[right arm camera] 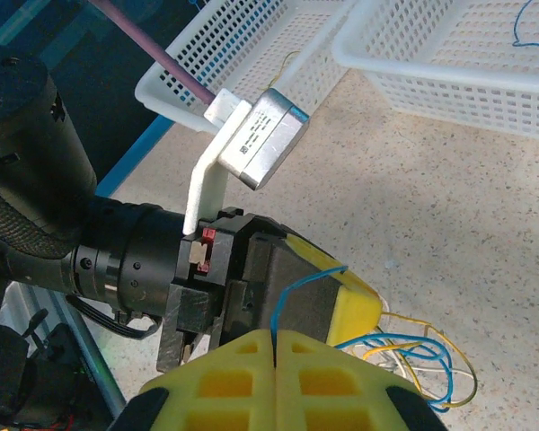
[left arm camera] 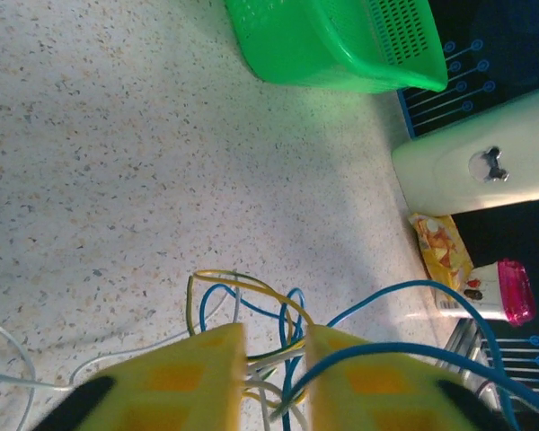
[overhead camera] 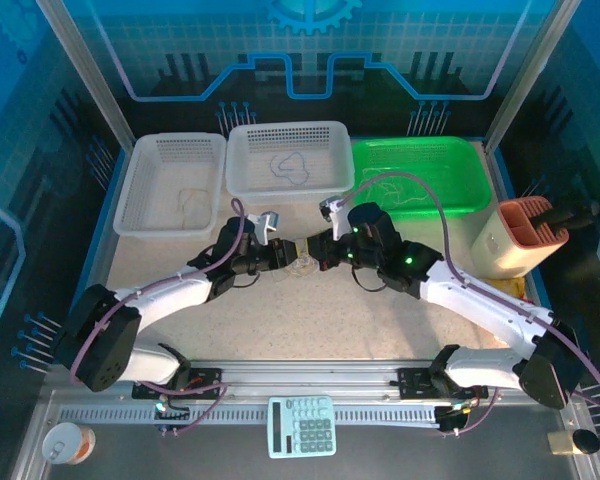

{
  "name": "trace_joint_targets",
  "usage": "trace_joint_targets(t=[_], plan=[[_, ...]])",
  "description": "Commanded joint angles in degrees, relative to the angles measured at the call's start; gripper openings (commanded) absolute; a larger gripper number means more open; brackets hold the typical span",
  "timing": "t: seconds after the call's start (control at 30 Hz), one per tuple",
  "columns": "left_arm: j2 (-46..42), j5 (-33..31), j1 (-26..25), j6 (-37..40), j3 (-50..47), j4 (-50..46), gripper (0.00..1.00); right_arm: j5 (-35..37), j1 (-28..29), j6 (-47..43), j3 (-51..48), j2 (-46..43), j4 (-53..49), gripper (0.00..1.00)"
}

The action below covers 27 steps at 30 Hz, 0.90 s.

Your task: Untangle the cables

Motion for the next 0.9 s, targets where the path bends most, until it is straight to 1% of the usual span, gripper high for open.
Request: trace_joint_targets(t=[0.0, 0.07, 0.17, 0.3, 0.47, 0.57, 0.7, 0.77, 0.8, 0.87], plan=[[-0.12, 1.29, -0.41, -0.12, -0.1, 2.88, 0.07, -0.54, -1.25, 0.65, -1.88, -1.26, 1.2, 0.0], [-1.61, 0.74, -0.41, 0.43, 0.43, 1.02, 0.03, 0.11, -1.69, 0.42, -3.02, -1.17, 1.2, 0.0], [-5.42, -0.51, -0.41, 1.72, 1.39, -3.77, 0.0, 1.04, -2.48, 0.47, -6.06, -0.83, 2.08, 0.0], [-10.38, -1.1, -0.43, 3.16, 3.13, -9.68, 0.0, 2.89, -3.17, 0.64, -9.06, 0.97, 3.28, 0.0], [-14.88, 0.08, -0.41, 3.73, 6.78, -15.25, 0.0, 5.3, -4.03, 0.82, -10.82, 4.95, 3.83, 0.0], [-16.37, 2.1, -0.33, 3.49, 9.16, -16.97, 0.0, 6.5, -4.27, 1.08, -11.19, 6.76, 3.85, 0.0], [-17.49, 5.82, -0.32, 0.01, 10.42, -13.56, 0.0, 7.33, -4.51, 1.19, -11.05, 7.55, 3.07, 0.0], [-17.2, 5.32, -0.33, -0.46, 11.65, -14.86, 0.0, 7.35, -4.79, 1.04, -10.59, 7.22, 1.92, 0.0], [-16.96, 4.75, -0.33, -0.38, 12.12, -15.98, 0.0, 7.22, -4.91, 0.7, -10.25, 6.66, 1.24, 0.07], [-16.48, 4.53, -0.28, -0.22, 12.16, -16.23, 0.0, 6.8, -5.07, -0.03, -9.56, 5.12, -0.05, 0.3]])
